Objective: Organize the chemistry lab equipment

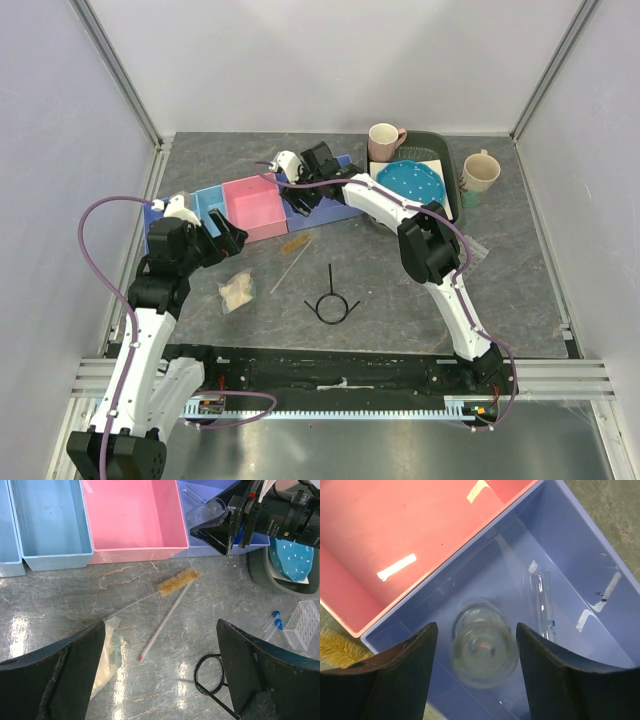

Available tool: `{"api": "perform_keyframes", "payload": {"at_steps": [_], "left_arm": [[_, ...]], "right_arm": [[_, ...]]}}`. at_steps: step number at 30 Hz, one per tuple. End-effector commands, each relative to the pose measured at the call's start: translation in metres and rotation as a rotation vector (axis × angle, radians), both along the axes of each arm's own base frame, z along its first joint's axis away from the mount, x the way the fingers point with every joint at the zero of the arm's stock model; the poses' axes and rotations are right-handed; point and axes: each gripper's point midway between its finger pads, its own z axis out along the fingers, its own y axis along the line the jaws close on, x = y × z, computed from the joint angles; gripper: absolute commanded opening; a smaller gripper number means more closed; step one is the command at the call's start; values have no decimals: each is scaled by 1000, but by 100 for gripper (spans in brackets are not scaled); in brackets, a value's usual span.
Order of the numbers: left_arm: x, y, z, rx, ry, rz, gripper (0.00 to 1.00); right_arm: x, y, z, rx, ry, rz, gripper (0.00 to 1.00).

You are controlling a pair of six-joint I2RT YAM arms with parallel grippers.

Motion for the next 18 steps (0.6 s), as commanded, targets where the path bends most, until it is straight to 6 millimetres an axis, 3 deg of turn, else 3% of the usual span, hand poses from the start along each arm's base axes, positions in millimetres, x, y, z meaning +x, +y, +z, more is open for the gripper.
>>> {"api": "perform_keyframes", "payload": {"at_steps": [1, 8, 18], "left_arm": [[4, 3, 23, 32, -72, -4, 98], [3, 2, 32, 28, -93, -10, 99], [3, -22, 61, -66, -121, -112, 100]], "right_arm": [[5, 13, 44, 69, -78, 31, 77], [0, 16, 95, 133, -135, 54, 98], [-32, -1, 161, 209, -179, 117, 98]]}}
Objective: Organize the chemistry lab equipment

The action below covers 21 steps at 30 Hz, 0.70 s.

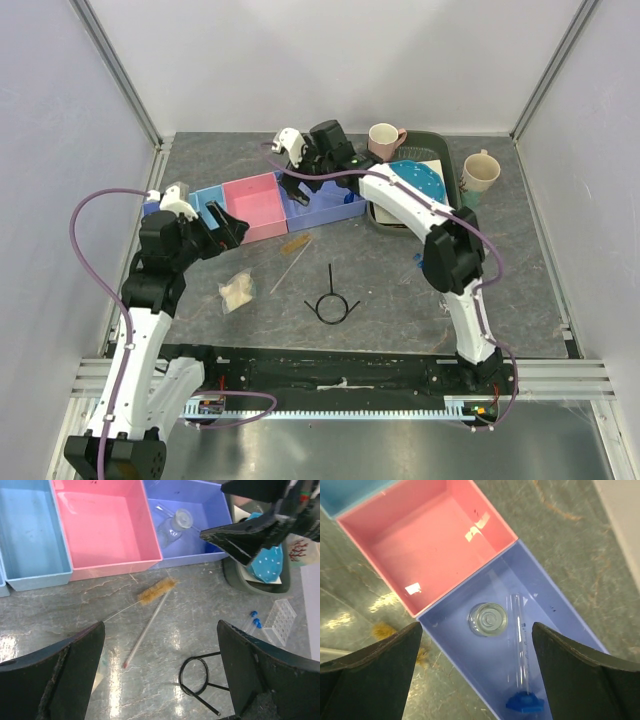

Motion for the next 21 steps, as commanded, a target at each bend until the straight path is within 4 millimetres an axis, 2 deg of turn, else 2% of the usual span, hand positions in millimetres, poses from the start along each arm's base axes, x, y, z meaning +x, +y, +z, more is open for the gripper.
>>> {"api": "perform_keyframes", "payload": {"at_steps": [1, 3, 5, 6, 7, 8, 9, 10, 11, 12, 13, 14, 15, 16, 17, 18, 19, 20, 21], "left_arm": [[1, -17, 37, -50, -74, -91, 100], [-4, -31, 43, -72, -82, -185, 100], [-7, -42, 49, -93, -88, -255, 99], [-13, -51, 53, -115, -89, -317, 99], [-14, -55, 53, -124, -82, -341, 99], [-17, -58, 53, -137, -77, -364, 99], [-20, -64, 54, -158, -67, -396, 99], [-21, -68, 53, -168, -56, -416, 99], [-22, -72, 52, -176, -47, -437, 99], [-25, -79, 55, -183, -45, -467, 99], [-29, -93, 52, -186, -25, -523, 99], [-31, -101, 52, -176, -22, -547, 99], [-32, -110, 57, -162, -30, -580, 99], [-45, -135, 56, -150, -16, -669, 100], [-42, -147, 47, -123, 13, -679, 99], [-43, -161, 52, -107, 10, -718, 100], [-59, -185, 50, -95, 21, -805, 100], [-55, -200, 35, -63, 70, -821, 100], [-68, -221, 41, -45, 51, -902, 100]], "right_arm": [[-24, -13, 80, 112, -77, 53, 98], [-34, -23, 87, 129, -62, 70, 98], [-49, -42, 98, 151, -39, 89, 98], [-57, -52, 87, 143, -1, 89, 98], [-63, -66, 106, 174, -16, 98, 98], [-66, -76, 108, 177, -12, 96, 98], [-75, -87, 95, 160, 24, 93, 98], [-76, -105, 110, 173, -4, 74, 98], [-79, -116, 109, 168, -6, 62, 98], [-84, -126, 96, 148, 23, 44, 98], [-85, -142, 104, 151, 5, 12, 98], [-86, -152, 101, 143, 8, -12, 98], [-91, -161, 88, 129, 38, -31, 98], [-91, -176, 92, 136, 31, -66, 98], [-93, -183, 90, 142, 43, -85, 98], [-96, -190, 79, 148, 81, -113, 98], [-94, -205, 84, 165, 79, -157, 98], [-94, -213, 83, 172, 85, -183, 98], [-95, -222, 81, 183, 98, -226, 98]]}}
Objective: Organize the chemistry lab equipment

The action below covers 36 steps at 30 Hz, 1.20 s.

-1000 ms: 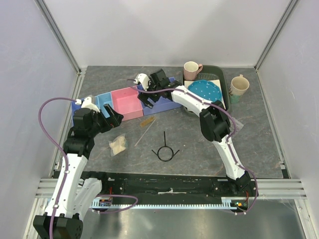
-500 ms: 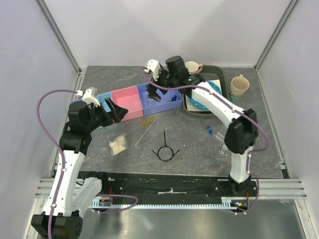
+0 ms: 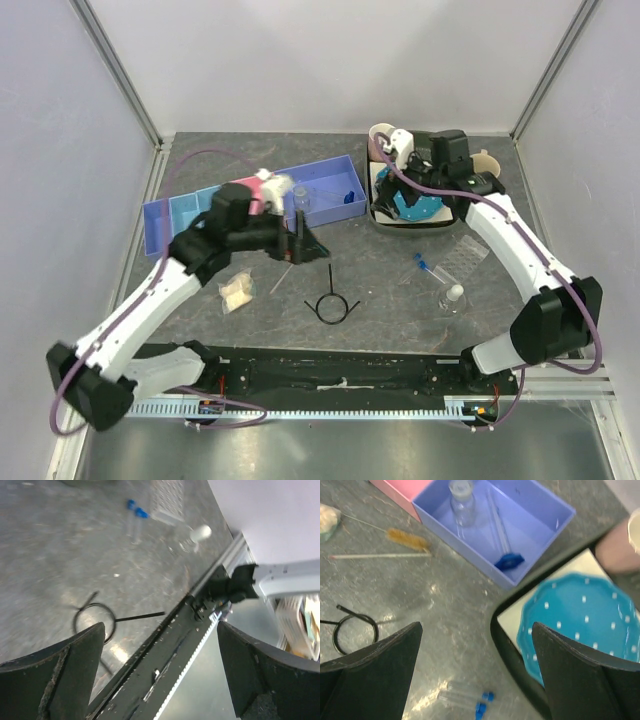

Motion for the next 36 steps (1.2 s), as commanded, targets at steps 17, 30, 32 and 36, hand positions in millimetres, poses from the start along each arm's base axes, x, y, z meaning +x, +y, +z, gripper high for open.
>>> {"api": "perform_keyframes", "payload": {"at_steps": [17, 30, 32, 36], "left_arm": [[-55, -193, -70, 351, -228, -484, 99], [-24, -109, 20, 284, -410, -158, 100], [-20, -93, 24, 290, -419, -113, 100], [-17, -59, 39, 275, -441, -6, 100]], "right_arm": [[-44, -165, -37, -96, 238, -309, 98], [-173, -151, -71, -498, -91, 645, 98], [-179, -144, -78, -527, -75, 716, 98], [-204, -122, -102, -538, -23, 897, 98]]}}
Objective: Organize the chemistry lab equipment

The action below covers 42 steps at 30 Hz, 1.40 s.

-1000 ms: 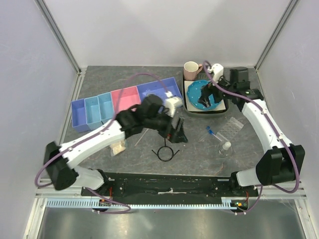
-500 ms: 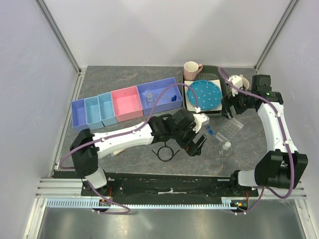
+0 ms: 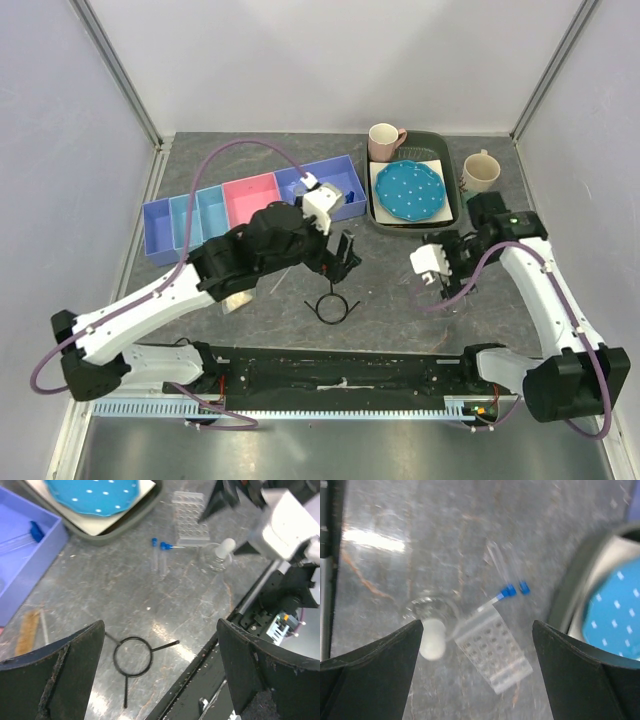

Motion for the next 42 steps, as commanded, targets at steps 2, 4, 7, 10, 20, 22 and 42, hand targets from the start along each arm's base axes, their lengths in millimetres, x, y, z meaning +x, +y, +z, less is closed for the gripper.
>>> {"api": "perform_keyframes", "payload": {"at_steps": [2, 4, 7, 10, 20, 22, 42], "left_arm": [[7, 50, 12, -25, -55, 165, 100], [1, 65, 19, -72, -52, 202, 100], [-5, 84, 9, -106, -27, 255, 100], [-8, 96, 1, -121, -16, 295, 100], [-5, 114, 1, -132, -43, 365, 100], [-3, 113, 1, -119, -49, 362, 100], [8, 106, -10, -85, -60, 354, 100]], "right_arm": [[-52, 13, -42, -77, 187, 211, 98], [-42, 7, -55, -149, 173, 188, 98], [-49, -2, -72, -202, 216, 198, 98], [-57, -12, -91, -258, 241, 217, 98], [-27, -15, -109, -290, 155, 125, 98], [-25, -13, -108, -283, 160, 128, 98], [-15, -50, -129, -498, 186, 73, 98]]}}
